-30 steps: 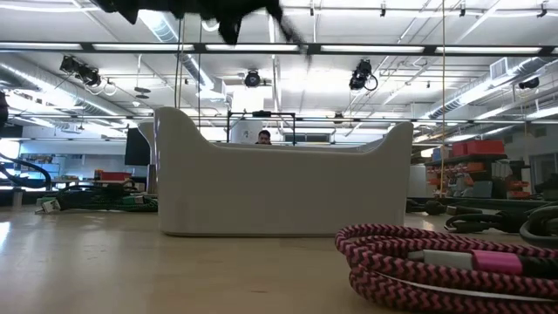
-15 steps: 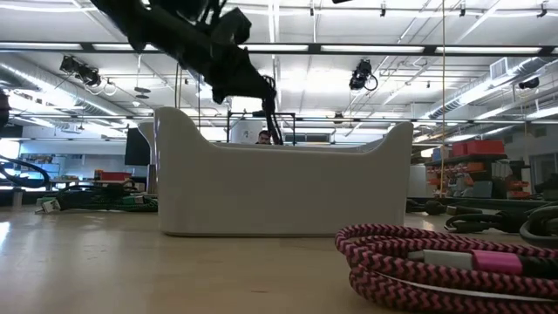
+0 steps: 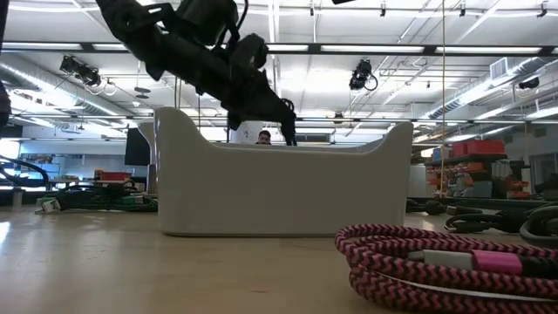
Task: Pick & Place USB Port
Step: Put the black charger cable into the white container, then put the violet charger cable into the gray container
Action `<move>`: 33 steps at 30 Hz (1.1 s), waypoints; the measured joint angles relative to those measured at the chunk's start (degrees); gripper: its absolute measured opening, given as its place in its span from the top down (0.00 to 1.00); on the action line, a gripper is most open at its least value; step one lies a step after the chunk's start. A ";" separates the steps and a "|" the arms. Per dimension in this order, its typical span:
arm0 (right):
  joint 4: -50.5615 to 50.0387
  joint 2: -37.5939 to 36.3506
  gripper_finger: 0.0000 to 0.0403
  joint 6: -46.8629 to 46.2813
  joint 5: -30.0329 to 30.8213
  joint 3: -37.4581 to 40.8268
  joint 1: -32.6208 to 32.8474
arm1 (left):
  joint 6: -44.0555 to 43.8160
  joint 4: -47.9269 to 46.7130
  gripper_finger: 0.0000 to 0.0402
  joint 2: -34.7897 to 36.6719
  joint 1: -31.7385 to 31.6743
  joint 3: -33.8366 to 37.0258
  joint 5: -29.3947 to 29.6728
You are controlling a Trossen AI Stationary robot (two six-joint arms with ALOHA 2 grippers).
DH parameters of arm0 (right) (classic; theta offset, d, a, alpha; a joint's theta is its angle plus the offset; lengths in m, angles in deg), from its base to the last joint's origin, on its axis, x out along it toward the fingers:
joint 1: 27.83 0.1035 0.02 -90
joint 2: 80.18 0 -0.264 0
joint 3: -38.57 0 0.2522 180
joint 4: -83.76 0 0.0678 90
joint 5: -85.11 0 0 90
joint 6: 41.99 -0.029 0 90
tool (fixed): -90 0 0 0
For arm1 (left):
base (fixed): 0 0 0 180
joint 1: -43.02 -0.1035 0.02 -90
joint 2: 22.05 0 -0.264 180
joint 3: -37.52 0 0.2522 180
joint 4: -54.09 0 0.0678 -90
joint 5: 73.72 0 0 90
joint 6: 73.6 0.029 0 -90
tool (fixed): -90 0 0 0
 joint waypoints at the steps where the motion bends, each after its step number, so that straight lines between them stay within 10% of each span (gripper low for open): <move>1: 0.00 0.00 0.75 0.00 -0.02 0.00 0.00 | -0.41 0.36 0.96 -0.29 -0.08 0.00 0.12; 18: -1.27 0.02 0.75 -0.44 -0.09 0.00 0.00 | -1.19 0.54 0.59 -0.72 -0.41 -0.02 2.50; 33: -6.32 0.02 0.75 -4.45 0.04 0.00 -0.24 | 1.66 0.78 0.55 -0.60 -0.98 -0.02 3.53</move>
